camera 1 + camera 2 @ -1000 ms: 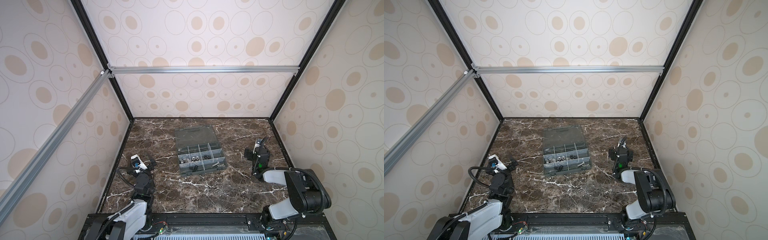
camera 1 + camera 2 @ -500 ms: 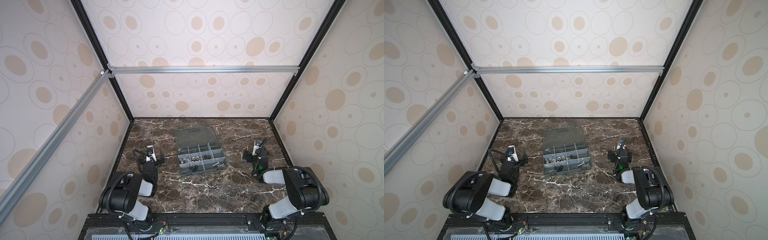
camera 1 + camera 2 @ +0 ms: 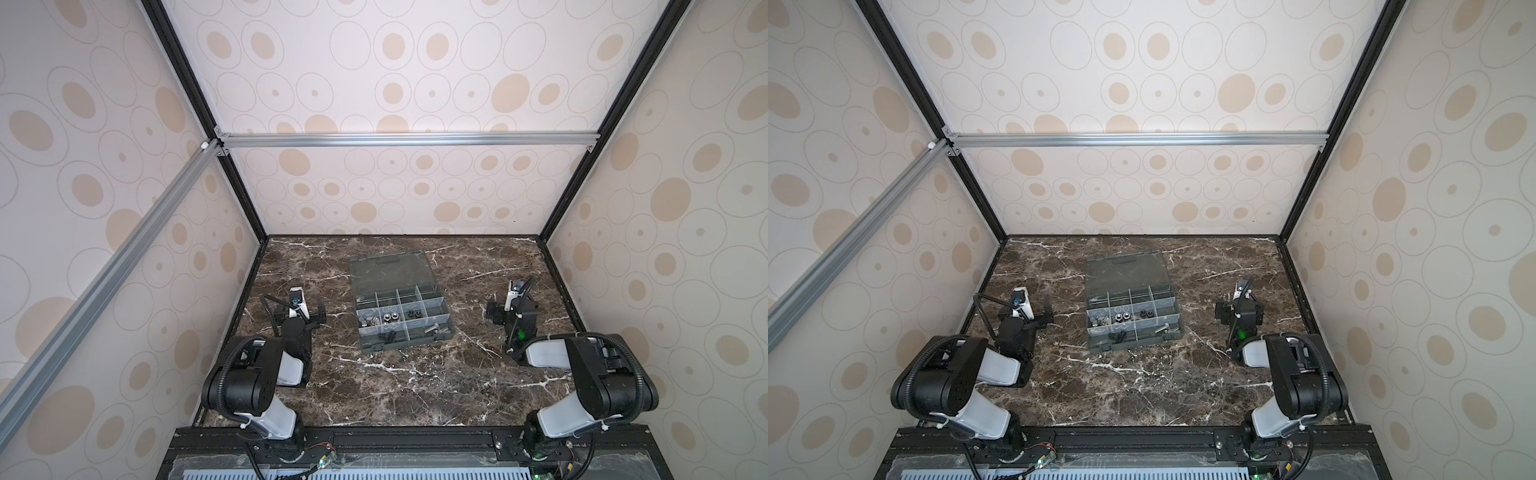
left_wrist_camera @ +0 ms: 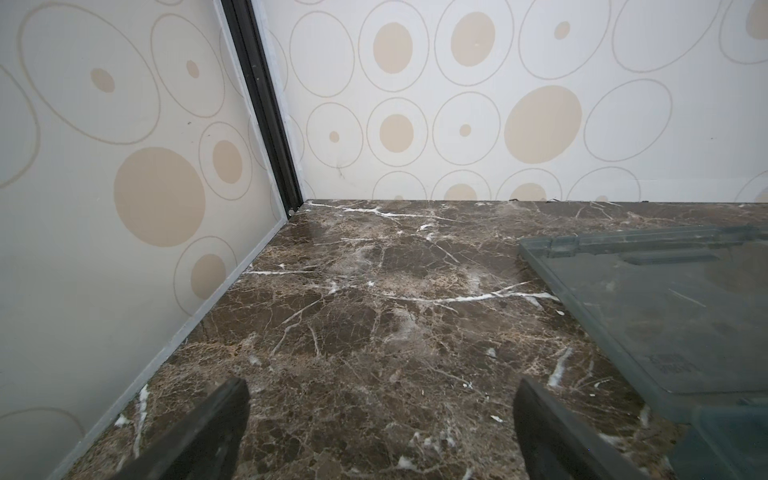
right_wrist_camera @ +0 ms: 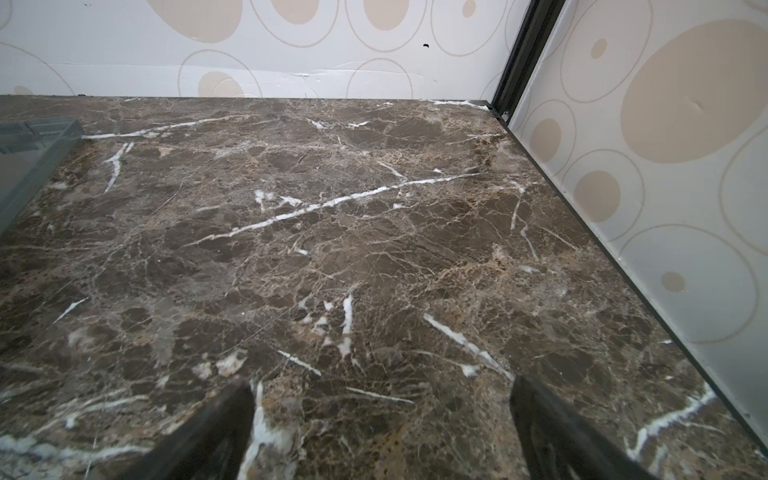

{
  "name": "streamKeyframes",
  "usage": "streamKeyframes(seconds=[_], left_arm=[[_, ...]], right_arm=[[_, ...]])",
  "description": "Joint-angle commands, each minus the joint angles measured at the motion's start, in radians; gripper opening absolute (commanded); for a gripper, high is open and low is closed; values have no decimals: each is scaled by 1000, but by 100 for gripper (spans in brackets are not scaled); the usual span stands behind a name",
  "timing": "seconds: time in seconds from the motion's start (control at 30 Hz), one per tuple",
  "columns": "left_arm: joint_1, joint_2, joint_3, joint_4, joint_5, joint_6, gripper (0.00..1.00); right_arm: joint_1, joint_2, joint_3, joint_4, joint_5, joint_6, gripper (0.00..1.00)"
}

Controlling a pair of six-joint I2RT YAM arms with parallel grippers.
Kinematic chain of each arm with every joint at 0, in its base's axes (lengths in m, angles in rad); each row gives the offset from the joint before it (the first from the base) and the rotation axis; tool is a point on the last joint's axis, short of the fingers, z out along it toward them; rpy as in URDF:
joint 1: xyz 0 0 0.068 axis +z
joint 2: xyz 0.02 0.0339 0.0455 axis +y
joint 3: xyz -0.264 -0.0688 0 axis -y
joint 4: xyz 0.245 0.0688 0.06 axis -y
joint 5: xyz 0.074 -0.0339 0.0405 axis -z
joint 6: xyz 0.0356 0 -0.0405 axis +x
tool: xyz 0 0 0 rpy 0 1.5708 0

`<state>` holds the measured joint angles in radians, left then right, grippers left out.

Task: Sort the screws and nuts into containers

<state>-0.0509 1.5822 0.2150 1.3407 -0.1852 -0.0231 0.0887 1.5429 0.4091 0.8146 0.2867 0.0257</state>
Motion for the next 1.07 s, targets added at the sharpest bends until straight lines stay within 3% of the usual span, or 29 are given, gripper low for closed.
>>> streamKeyframes(seconds=[0.0,1.03], left_arm=[[8,-1,16,8,12,-1,99],[8,-2,12,13,11,0,99]], right_arm=[[-7,-4,-3,16,-2,-4,100],[-10,-4,1,6,-11,-3,100]])
